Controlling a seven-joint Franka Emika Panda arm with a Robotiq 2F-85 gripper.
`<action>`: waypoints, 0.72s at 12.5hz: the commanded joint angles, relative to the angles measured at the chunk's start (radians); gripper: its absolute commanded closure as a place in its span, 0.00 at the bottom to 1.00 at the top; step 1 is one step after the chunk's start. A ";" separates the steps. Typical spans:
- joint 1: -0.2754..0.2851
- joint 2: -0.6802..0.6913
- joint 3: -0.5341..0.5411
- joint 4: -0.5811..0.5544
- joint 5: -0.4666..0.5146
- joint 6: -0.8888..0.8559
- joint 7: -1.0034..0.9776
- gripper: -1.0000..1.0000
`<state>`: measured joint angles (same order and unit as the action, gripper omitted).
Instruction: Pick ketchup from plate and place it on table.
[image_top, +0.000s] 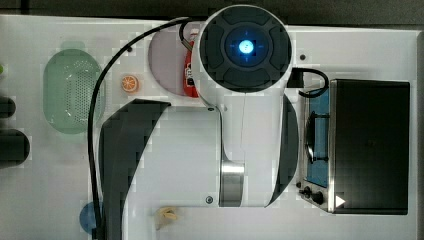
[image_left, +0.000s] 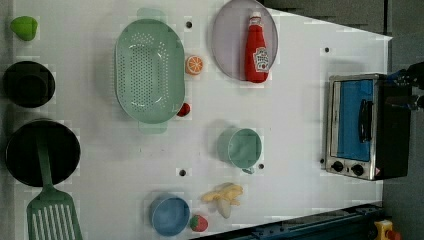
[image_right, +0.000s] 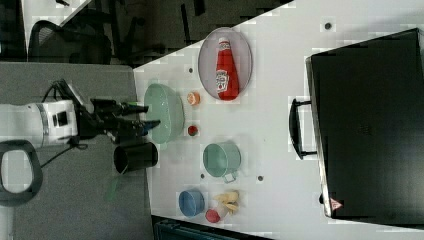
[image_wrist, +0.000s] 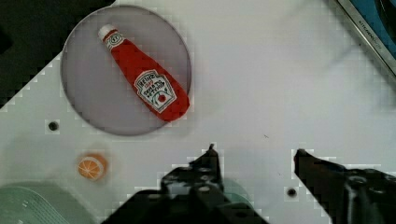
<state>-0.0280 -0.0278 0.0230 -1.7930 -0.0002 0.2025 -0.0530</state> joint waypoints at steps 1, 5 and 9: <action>-0.094 -0.257 0.048 -0.167 0.012 -0.119 0.057 0.21; -0.087 -0.220 0.051 -0.167 0.012 -0.088 0.054 0.00; -0.080 -0.104 0.076 -0.166 0.012 -0.001 0.052 0.00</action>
<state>-0.0955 -0.1891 0.0954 -1.9219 0.0032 0.2106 -0.0431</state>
